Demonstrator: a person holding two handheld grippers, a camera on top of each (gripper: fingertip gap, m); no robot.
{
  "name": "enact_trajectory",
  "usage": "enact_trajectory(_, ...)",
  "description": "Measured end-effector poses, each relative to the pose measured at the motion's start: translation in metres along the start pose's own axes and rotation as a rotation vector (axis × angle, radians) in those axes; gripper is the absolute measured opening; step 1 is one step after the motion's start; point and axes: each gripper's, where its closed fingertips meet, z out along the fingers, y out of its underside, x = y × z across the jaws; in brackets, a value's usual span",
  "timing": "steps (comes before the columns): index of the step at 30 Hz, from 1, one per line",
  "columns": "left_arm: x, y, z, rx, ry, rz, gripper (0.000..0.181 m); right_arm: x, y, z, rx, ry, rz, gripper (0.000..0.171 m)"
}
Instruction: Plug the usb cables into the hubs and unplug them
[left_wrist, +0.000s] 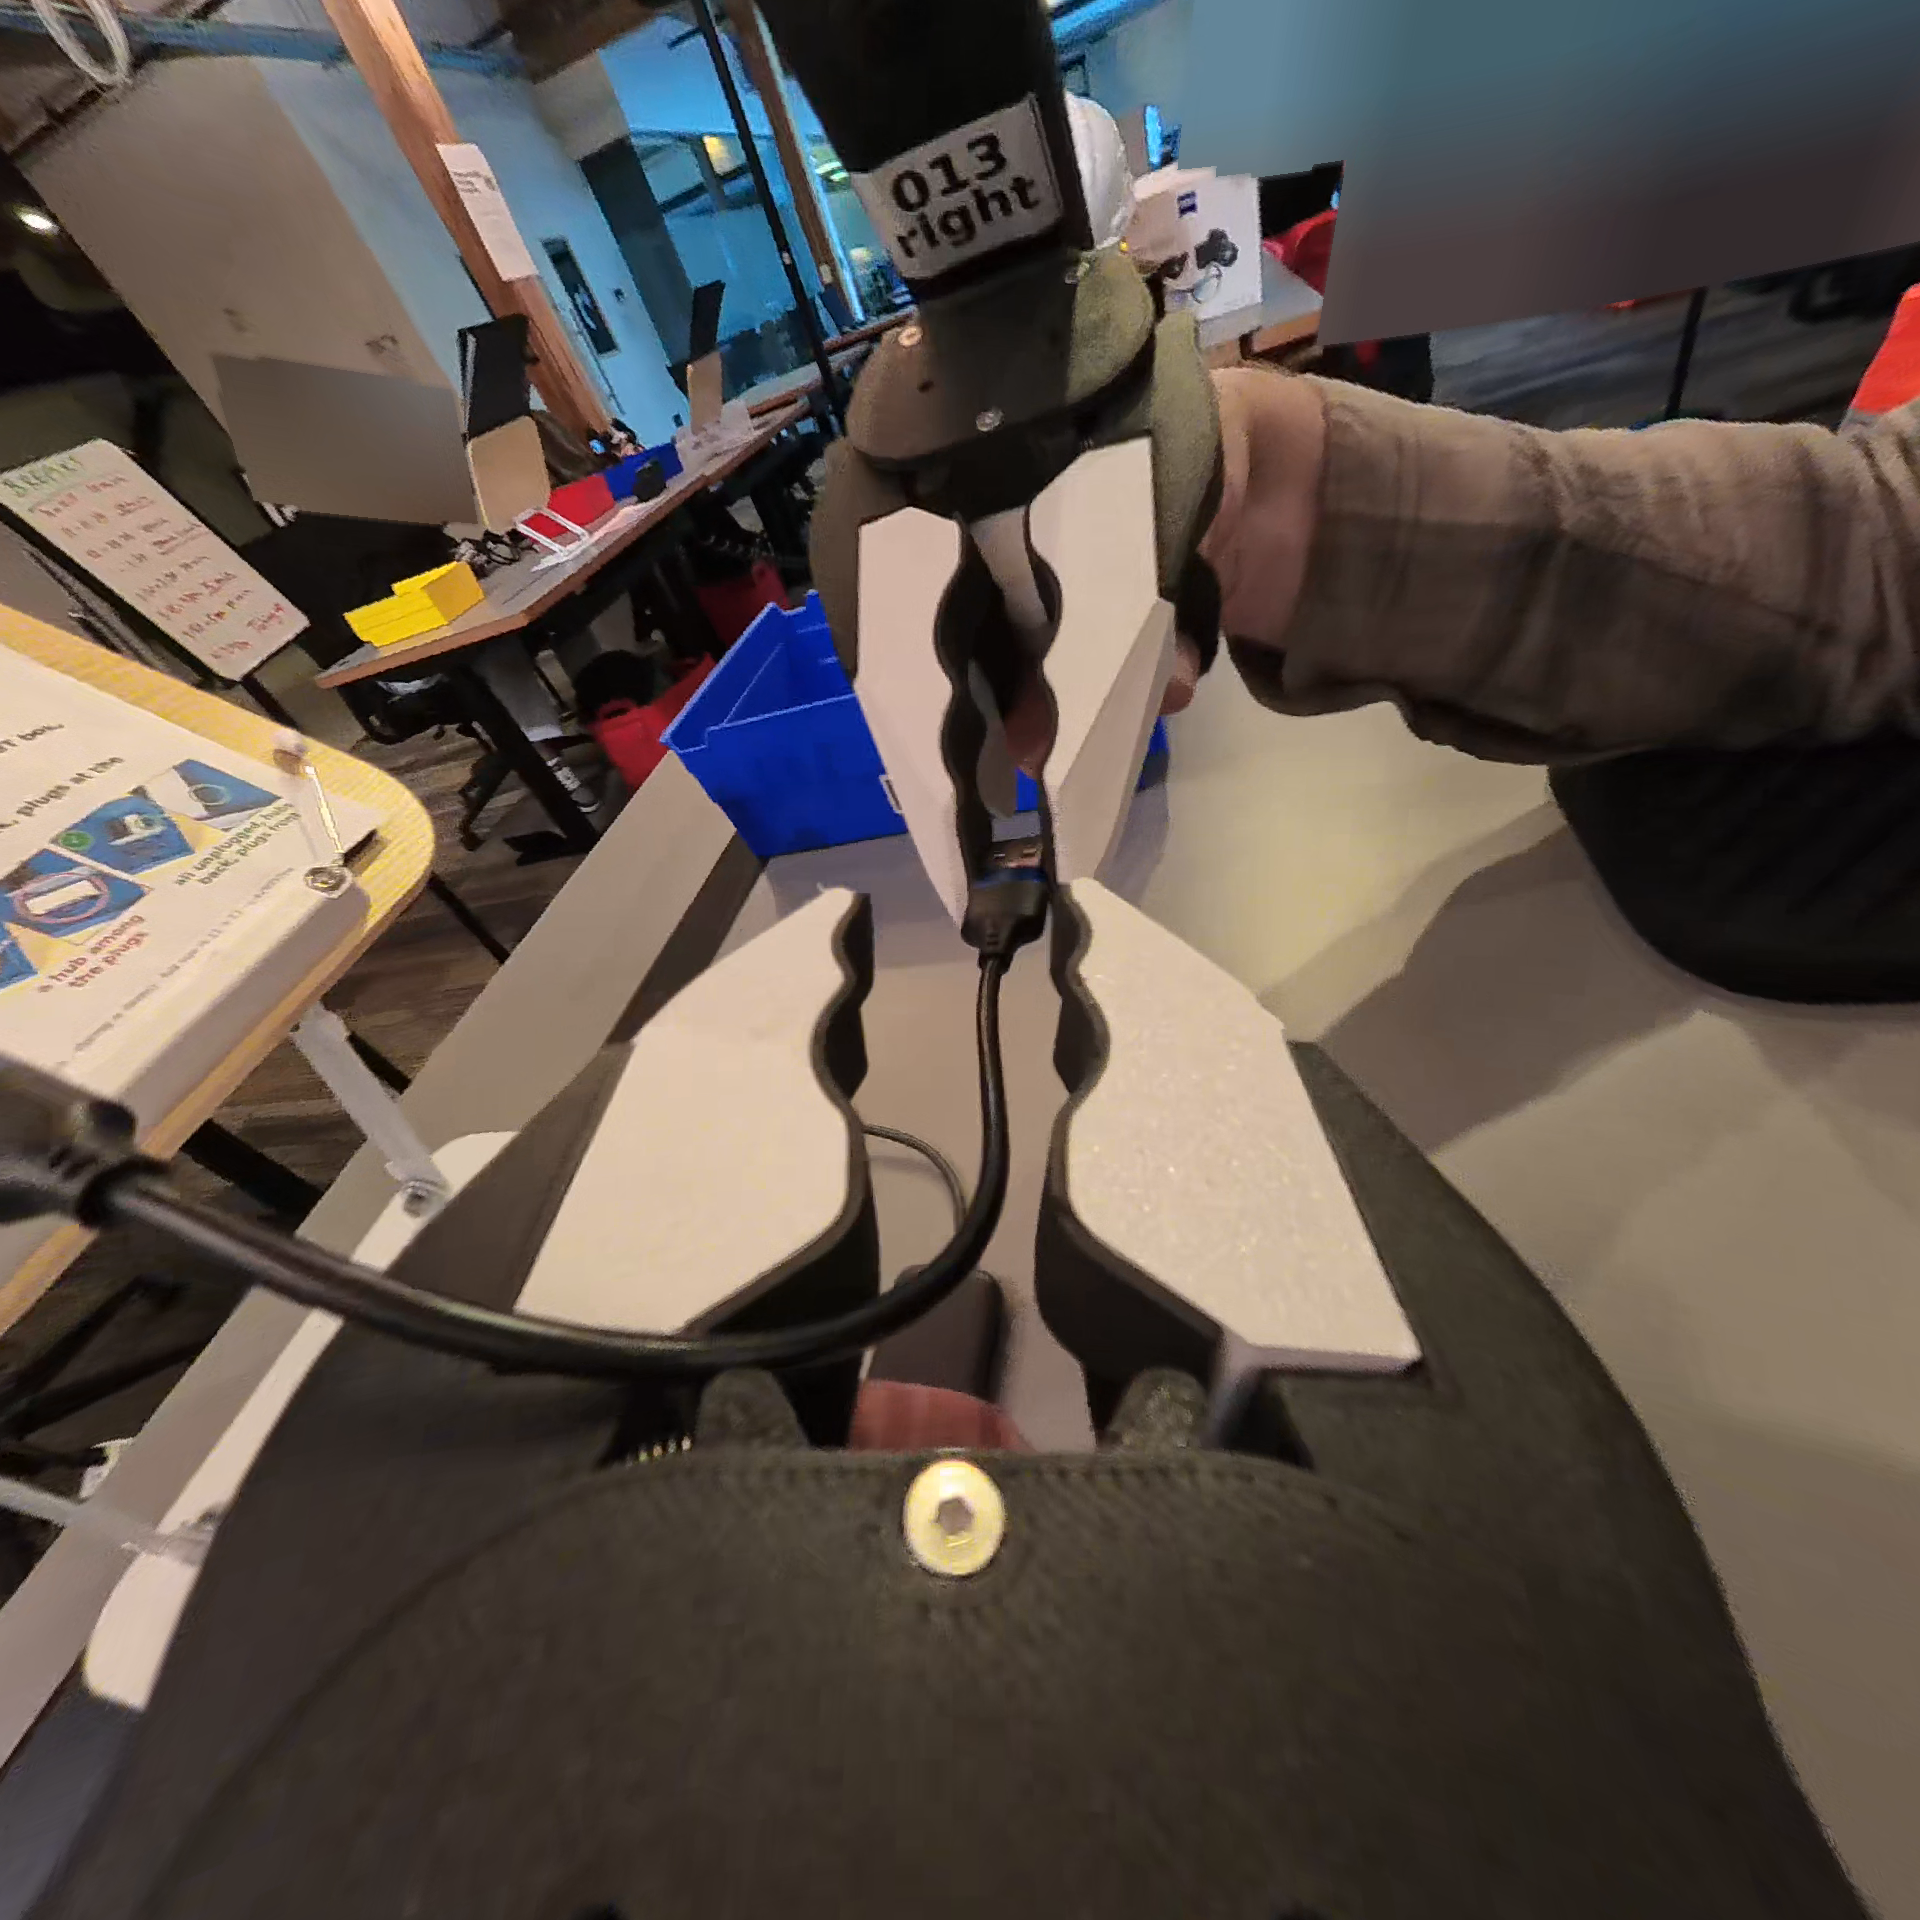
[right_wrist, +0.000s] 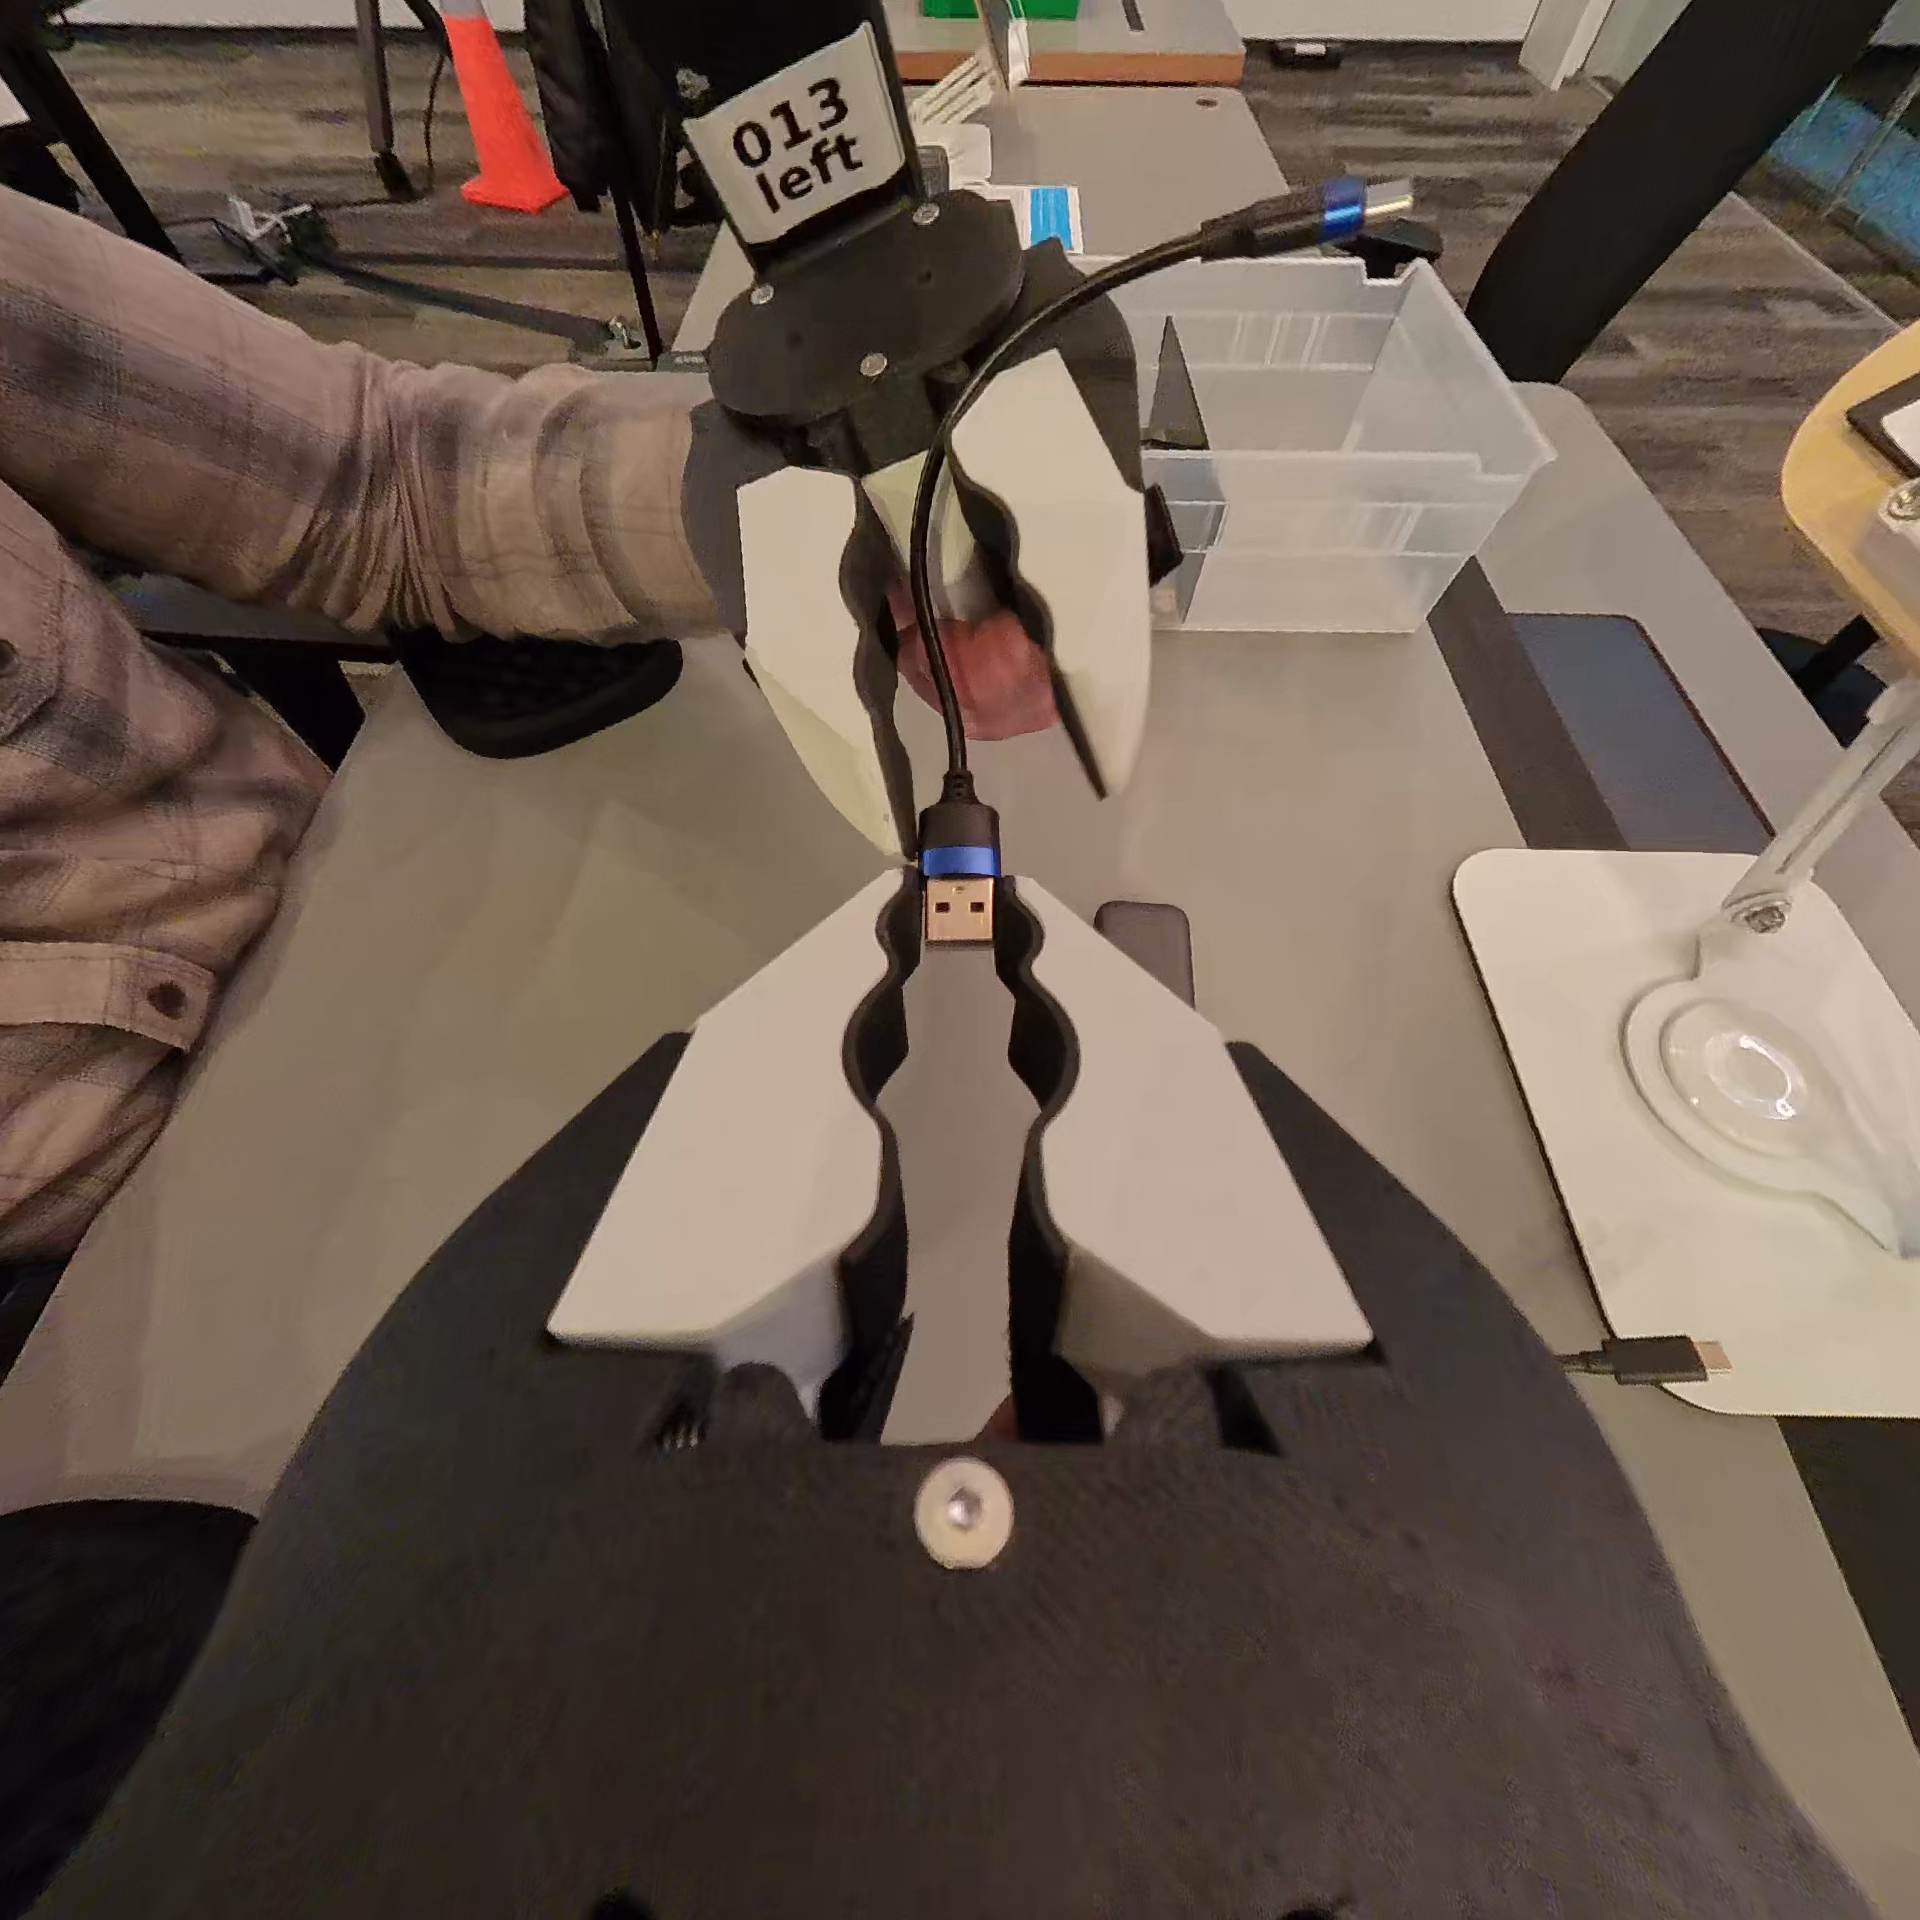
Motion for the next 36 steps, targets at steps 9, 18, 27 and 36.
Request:
enact_trajectory(9, 0.008, 0.004, 0.001, -0.036, 0.035, -0.006, 0.017, 0.000, 0.002, 0.000, -0.019, 0.013, -0.029, 0.011)
enact_trajectory(18, 0.010, -0.005, 0.000, 0.042, 0.073, -0.106, 0.016, -0.002, -0.005, -0.002, 0.036, 0.004, -0.078, 0.011)
enact_trajectory(27, 0.005, -0.014, -0.003, 0.115, 0.060, -0.164, 0.020, -0.003, -0.015, -0.007, 0.106, -0.002, -0.093, 0.011)
enact_trajectory(36, 0.006, -0.016, -0.003, 0.131, 0.058, -0.172, 0.015, -0.003, -0.017, -0.008, 0.118, 0.002, -0.091, 0.011)
